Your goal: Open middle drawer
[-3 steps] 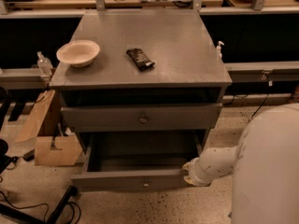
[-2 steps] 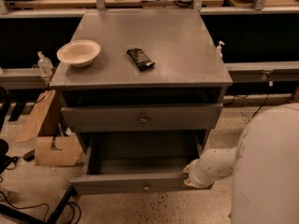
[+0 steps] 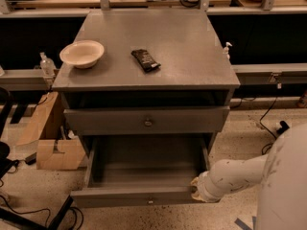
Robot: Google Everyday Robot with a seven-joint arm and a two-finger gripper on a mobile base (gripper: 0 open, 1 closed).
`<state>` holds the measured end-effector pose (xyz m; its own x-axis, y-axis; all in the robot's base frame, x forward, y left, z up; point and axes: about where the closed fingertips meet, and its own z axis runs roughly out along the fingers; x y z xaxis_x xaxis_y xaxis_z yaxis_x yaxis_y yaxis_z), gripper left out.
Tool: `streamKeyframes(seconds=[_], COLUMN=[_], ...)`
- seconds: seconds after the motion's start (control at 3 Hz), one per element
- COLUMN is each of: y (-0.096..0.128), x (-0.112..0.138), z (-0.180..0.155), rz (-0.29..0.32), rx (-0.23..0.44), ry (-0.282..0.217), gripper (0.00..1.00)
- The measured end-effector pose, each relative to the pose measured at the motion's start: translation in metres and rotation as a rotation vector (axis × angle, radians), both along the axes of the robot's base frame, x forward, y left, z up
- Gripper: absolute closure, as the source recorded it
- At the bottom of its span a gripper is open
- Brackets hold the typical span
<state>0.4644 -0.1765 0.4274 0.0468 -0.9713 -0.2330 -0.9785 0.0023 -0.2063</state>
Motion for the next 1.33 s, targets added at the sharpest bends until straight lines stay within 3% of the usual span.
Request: streamKeyframes(seconds=[0.33, 1.33], y=[-0.001, -0.001], x=[-0.026, -0.048], z=[0.000, 0.001], rz=[0.014, 0.033], rx=[0.011, 0.020], ry=[0.039, 0.079], gripper=[1.00, 1.00])
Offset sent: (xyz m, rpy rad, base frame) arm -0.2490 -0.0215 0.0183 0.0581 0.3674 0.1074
